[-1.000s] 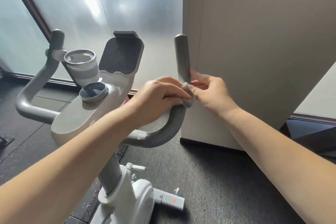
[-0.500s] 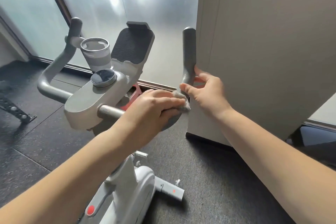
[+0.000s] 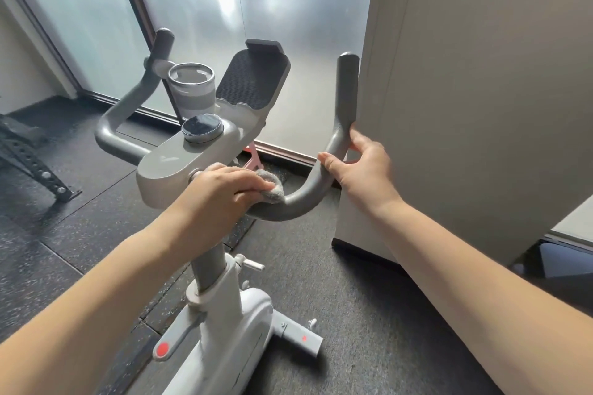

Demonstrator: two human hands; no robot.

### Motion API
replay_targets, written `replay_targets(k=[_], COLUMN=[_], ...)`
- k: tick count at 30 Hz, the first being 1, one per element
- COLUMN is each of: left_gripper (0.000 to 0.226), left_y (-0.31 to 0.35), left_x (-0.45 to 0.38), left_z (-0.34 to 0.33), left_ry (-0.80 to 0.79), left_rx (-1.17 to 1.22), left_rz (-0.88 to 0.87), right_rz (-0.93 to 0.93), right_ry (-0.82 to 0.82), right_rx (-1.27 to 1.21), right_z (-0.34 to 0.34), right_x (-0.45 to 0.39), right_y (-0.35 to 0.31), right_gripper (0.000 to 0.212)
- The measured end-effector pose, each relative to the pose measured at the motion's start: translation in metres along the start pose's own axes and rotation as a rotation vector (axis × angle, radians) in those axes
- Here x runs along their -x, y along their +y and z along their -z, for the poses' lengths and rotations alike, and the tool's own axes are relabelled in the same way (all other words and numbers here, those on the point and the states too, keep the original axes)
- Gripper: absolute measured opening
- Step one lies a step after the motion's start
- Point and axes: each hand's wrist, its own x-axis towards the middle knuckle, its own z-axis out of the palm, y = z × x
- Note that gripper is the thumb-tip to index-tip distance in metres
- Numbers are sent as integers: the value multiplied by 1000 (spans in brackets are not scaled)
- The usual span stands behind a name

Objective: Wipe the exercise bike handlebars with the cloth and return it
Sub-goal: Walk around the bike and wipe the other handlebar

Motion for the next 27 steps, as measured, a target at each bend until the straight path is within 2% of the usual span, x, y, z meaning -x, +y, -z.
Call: replay_targets(k=[4, 9, 14, 19, 22, 27], left_gripper=[27, 23, 34, 22, 23, 24], left_y=[28, -13, -52, -17, -33, -83], left_x=[-5, 2, 2, 3, 4, -4], left_z=[-28, -16, 5, -22, -13, 17], left_ry=[-14, 29, 58, 23, 34, 56], left_rx=[22, 43, -141, -1, -1, -166], left_rz=[-159, -236, -132, -211, -257, -111], right_rz=[-7, -24, -41, -51, -57, -71], right_ry=[-1, 5, 16, 82, 83, 53], right_rx=[52, 73, 113, 138, 173, 245], right_z=[1, 0, -5, -18, -22, -18], right_x=[3, 4, 5, 9, 12, 15], right_y=[-5, -7, -10, -11, -13, -20], right_gripper=[77, 77, 76, 76, 81, 88])
